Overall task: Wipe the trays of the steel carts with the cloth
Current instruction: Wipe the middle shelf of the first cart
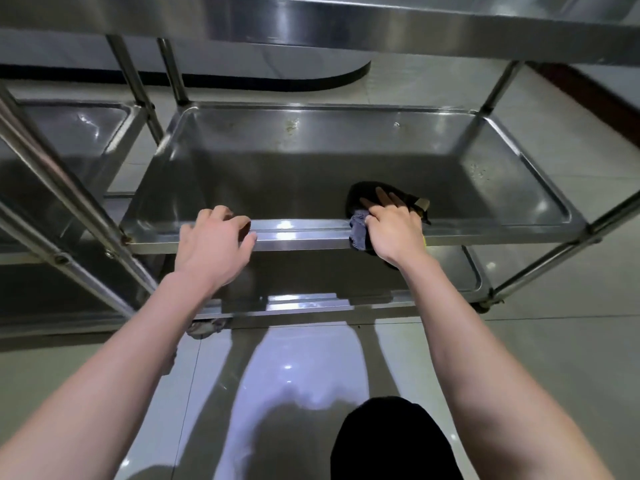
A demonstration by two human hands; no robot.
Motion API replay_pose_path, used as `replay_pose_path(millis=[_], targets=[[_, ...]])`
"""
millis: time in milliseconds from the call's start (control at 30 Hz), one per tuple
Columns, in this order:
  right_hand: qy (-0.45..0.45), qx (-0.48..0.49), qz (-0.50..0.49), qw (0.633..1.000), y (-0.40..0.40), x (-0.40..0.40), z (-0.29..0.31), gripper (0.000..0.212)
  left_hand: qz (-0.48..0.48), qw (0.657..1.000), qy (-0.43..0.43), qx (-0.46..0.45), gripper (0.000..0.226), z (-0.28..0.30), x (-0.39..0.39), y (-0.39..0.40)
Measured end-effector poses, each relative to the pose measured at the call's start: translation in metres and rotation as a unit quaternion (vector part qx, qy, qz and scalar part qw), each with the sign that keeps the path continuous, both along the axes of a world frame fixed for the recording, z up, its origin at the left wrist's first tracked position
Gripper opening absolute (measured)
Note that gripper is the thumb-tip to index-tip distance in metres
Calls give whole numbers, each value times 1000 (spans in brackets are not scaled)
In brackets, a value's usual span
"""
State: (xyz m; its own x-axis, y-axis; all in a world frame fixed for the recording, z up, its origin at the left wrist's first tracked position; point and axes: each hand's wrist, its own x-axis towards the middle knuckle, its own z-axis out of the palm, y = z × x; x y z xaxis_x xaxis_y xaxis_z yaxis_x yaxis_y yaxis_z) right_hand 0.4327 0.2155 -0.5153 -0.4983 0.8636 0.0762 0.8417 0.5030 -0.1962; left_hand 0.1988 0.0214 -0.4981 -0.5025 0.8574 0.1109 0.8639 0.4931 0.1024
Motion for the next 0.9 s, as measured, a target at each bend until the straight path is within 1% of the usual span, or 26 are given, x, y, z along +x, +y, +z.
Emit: replay_pose_path(millis=[200, 300, 367, 467, 533, 633, 767, 900], targets=[[-4, -9, -14, 1000, -4, -3, 2, 39, 32, 999, 19, 11, 40, 1, -19, -12], [-9, -19, -19, 1000, -2, -8, 2, 41, 38, 999, 8, 18, 42, -1, -31, -18], [-3, -43, -14, 999, -1, -17, 2, 45, 33, 999, -1, 18, 45, -4, -35, -22], [8, -84, 17, 996, -3, -42, 0, 52, 9, 1000, 2, 21, 51, -6, -40, -28], [9, -95, 42, 995, -10, -66, -2, 54, -8, 1000, -5, 24, 50, -3, -47, -32], [11, -106, 82, 991, -25, -109, -7, 57, -30, 1000, 4, 2, 47, -2, -60, -39], [4, -94, 113, 989, -40, -157, -14, 57, -13, 1000, -2, -11, 51, -12, -63, -48], [2, -83, 117, 990, -45, -178, -17, 58, -22, 1000, 13, -14, 55, -16, -64, -49]])
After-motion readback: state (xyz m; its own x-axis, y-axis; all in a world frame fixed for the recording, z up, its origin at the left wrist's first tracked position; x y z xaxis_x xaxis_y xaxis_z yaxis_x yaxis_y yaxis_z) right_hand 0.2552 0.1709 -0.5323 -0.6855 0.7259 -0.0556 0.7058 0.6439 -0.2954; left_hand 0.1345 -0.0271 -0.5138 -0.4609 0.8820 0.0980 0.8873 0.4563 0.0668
